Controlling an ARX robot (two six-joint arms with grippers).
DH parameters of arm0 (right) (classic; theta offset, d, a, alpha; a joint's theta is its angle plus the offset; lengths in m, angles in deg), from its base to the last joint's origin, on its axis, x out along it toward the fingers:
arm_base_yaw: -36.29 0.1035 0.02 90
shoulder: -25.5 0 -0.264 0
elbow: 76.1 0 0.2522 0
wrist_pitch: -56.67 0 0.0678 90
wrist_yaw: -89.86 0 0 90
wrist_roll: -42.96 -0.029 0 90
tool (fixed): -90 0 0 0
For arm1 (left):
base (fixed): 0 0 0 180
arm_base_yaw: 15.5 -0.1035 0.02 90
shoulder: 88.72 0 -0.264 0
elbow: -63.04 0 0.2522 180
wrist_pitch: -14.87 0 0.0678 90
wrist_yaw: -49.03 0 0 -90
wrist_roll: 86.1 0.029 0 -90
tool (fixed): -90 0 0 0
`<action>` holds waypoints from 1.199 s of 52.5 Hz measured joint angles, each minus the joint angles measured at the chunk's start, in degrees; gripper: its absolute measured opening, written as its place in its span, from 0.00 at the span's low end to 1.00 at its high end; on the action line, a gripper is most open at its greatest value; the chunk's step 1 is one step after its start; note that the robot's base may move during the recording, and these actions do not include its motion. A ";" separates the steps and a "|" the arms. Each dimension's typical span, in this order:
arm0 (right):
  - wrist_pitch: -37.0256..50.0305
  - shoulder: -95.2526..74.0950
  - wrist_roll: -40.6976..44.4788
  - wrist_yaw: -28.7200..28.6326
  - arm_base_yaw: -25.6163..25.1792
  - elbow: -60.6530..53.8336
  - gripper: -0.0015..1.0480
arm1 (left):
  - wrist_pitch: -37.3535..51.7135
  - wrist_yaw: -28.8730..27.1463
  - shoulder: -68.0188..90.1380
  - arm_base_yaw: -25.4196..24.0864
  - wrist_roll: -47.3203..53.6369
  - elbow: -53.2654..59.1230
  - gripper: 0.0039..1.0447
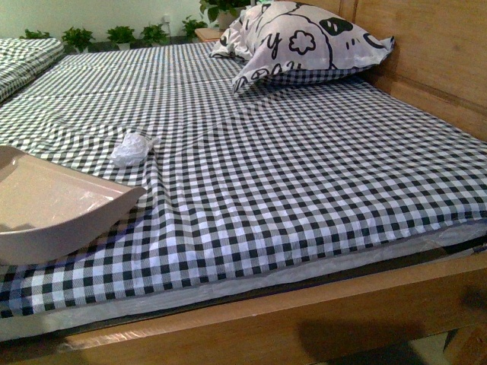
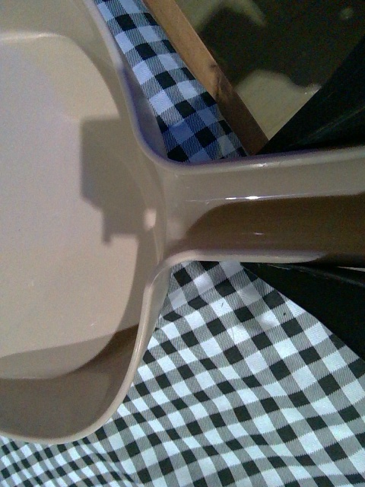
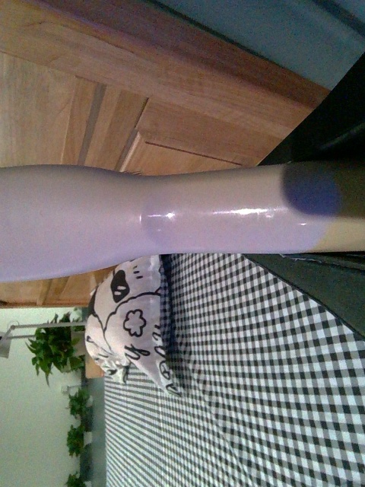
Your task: Clean up trash
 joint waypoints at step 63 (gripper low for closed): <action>-14.40 -31.65 -3.17 -19.21 -3.02 20.72 0.19 | -3.39 -0.48 7.87 2.36 1.25 -6.69 0.26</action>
